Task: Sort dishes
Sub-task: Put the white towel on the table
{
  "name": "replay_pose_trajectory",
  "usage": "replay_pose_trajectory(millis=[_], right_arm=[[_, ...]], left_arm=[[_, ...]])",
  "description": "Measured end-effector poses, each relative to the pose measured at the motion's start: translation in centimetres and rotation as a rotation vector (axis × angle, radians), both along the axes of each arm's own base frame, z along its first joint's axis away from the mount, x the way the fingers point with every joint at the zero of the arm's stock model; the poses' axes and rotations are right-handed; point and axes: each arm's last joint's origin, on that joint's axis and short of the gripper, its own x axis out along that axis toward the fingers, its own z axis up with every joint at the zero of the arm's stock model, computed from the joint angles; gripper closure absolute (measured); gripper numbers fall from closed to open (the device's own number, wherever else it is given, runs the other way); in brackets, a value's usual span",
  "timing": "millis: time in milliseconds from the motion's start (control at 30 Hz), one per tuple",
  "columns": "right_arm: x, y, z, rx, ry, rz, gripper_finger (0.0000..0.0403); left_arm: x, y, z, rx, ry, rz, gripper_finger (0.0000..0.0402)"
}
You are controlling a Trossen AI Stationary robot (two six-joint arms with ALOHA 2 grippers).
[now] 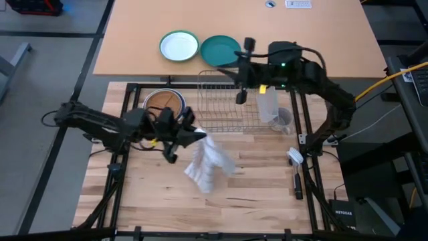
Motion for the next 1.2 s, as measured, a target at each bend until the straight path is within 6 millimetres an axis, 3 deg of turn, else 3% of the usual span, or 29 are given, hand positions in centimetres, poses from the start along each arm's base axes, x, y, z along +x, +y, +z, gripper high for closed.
replay_pose_trajectory(millis=[200, 400, 533, 733, 967, 1100, 1200], right_arm=[[-2.0, 0.1, 0.2, -0.008, 0.057, -0.077, 0.0365], [-2.8, 0.1, -0.8, -0.002, 0.188, -0.108, 0.0365], [-2.9, 0.1, -1.7, 0.007, 0.280, -0.107, 0.0365], [-2.8, 0.1, -2.5, 0.016, 0.349, -0.102, 0.0365], [-2.0, 0.0, -3.0, 0.022, 0.366, -0.096, 0.0365], [-1.6, -0.1, -3.2, 0.023, 0.375, -0.096, 0.0365], [-1.3, -0.1, -3.4, 0.023, 0.383, -0.096, 0.0365]], left_arm=[[4.7, -0.9, 0.5, 0.073, 0.016, -0.143, 0.0401], [7.2, -1.3, -2.5, 0.103, 0.203, -0.169, 0.0401], [7.6, -1.0, -5.2, 0.158, 0.467, -0.120, 0.0401], [6.7, 0.0, -9.3, 0.291, 0.882, 0.100, 0.0401], [6.0, 0.4, -13.4, 0.462, 1.039, 0.123, 0.0400], [6.5, -0.7, -17.1, 0.475, 1.137, 0.057, 0.0384], [6.9, -1.6, -18.6, 0.500, 1.168, 0.006, 0.0360]])
